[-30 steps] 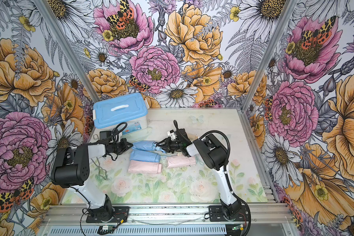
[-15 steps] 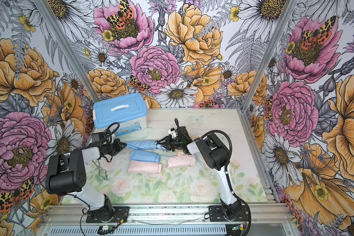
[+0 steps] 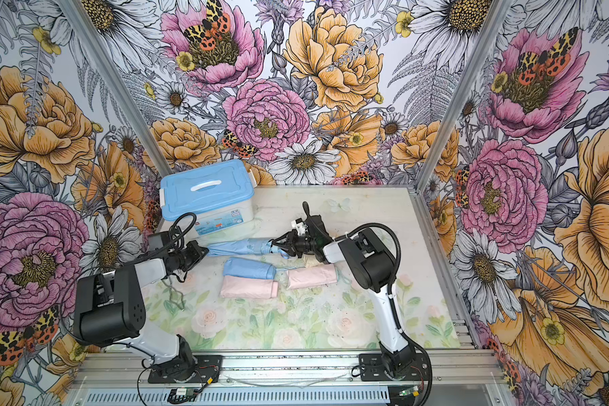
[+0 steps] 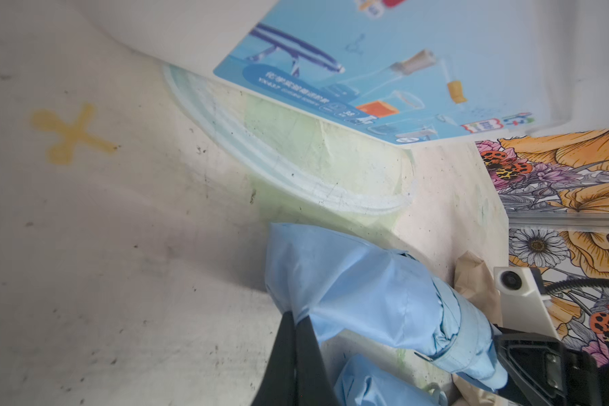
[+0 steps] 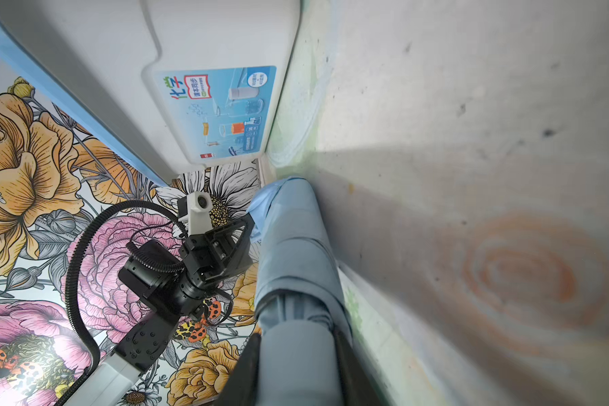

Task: Take umbrellas out of sleeves
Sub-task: Take out the umbrella from the umbrella sleeve.

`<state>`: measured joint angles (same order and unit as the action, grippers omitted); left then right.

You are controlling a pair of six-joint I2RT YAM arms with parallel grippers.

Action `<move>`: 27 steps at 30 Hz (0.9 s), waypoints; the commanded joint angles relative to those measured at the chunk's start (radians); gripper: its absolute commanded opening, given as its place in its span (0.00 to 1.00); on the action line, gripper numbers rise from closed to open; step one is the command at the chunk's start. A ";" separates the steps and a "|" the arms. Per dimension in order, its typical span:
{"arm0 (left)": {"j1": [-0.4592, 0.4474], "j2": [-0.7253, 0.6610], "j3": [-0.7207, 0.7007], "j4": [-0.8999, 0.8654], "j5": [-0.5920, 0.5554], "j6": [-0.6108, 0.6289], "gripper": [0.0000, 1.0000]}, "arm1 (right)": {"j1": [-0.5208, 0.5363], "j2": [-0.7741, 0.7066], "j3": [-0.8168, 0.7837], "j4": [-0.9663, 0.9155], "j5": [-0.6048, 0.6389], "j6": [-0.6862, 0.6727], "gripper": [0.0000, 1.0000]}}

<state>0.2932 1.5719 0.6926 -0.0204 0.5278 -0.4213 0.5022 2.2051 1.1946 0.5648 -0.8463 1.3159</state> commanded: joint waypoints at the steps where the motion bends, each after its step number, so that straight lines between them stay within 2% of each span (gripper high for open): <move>1: 0.016 -0.030 -0.014 0.033 -0.040 -0.016 0.00 | -0.009 -0.027 0.036 0.033 -0.009 -0.023 0.00; 19: 0.077 -0.171 -0.099 0.080 -0.133 -0.065 0.00 | -0.025 -0.017 0.062 0.027 -0.030 -0.020 0.00; 27: 0.077 -0.186 -0.011 -0.077 -0.115 -0.042 0.01 | -0.003 0.013 0.141 -0.080 -0.045 -0.073 0.00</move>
<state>0.3641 1.3895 0.6258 -0.0254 0.4179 -0.4728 0.4850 2.2055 1.2812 0.4740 -0.8543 1.2854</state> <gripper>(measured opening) 0.045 0.307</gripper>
